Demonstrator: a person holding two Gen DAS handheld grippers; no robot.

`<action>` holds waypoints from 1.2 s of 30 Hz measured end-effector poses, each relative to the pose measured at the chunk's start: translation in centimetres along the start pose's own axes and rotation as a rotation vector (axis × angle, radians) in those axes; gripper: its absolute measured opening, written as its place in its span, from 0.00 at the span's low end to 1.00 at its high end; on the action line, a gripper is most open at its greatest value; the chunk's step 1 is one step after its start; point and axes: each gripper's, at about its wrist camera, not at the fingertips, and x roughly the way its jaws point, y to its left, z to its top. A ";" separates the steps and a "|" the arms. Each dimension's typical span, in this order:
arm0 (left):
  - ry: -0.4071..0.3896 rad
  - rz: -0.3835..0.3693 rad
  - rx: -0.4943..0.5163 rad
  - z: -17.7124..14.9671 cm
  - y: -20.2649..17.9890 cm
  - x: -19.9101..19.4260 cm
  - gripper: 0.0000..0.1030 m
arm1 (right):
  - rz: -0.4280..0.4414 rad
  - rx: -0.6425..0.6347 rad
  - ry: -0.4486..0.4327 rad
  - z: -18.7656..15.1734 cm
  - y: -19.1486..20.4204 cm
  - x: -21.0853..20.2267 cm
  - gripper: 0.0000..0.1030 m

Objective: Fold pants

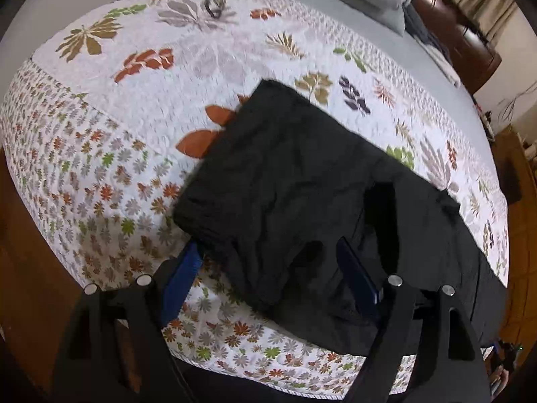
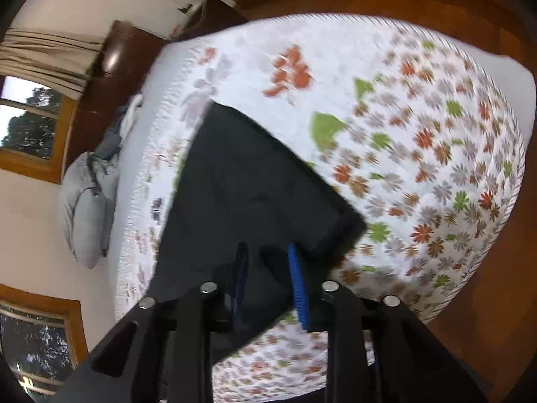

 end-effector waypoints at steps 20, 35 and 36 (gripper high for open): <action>0.001 -0.007 -0.057 -1.3 0.3 0.5 0.80 | 0.244 0.173 -0.042 -0.1 -6.9 0.3 0.67; -0.019 0.000 -0.063 -1.5 0.0 -0.1 0.80 | 0.311 0.127 -0.040 0.4 -5.5 1.4 0.36; -0.025 -0.004 -0.065 -1.6 0.0 -0.1 0.80 | 0.304 0.116 -0.043 0.4 -5.2 1.2 0.27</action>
